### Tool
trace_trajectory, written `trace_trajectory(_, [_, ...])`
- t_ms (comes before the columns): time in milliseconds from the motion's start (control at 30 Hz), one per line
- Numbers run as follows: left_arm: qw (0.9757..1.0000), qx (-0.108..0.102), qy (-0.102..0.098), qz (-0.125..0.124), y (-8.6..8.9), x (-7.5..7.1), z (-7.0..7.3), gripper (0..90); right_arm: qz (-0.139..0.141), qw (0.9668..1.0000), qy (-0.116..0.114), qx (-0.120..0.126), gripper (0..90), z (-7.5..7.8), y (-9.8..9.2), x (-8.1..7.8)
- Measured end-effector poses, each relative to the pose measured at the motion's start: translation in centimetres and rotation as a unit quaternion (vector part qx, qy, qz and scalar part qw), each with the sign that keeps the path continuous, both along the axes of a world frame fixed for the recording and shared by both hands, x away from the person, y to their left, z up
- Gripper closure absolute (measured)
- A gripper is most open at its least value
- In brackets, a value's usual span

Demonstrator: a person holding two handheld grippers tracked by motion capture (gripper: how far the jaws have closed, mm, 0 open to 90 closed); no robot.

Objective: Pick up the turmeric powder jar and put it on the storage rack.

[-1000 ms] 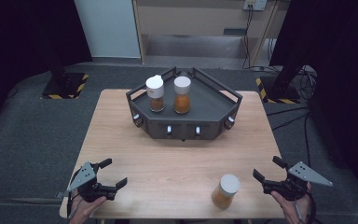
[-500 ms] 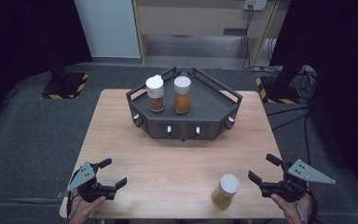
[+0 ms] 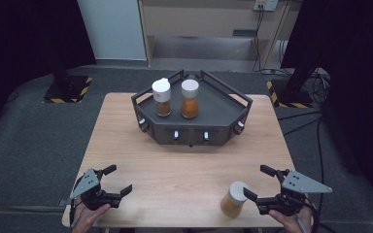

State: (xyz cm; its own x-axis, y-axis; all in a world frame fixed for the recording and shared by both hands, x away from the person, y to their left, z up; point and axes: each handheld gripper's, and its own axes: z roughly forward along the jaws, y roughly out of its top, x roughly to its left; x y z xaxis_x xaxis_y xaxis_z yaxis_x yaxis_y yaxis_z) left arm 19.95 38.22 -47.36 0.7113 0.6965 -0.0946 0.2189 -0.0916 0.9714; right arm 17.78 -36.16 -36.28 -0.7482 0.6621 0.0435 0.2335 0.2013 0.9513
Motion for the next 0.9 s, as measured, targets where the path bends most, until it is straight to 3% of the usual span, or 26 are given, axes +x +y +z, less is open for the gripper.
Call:
trace_trajectory(467, [1.0, 0.0, 0.001, 0.0, 0.0, 0.0, 0.0, 0.0, 0.033, 0.9984, 0.032, -0.033, 10.1, -1.5, 1.9, 1.2])
trace_trajectory(900, [1.0, 0.0, 0.001, 0.0, 0.0, 0.0, 0.0, 0.0, 0.034, 0.997, 0.048, -0.049, 19.4, -3.3, 2.8, 1.7])
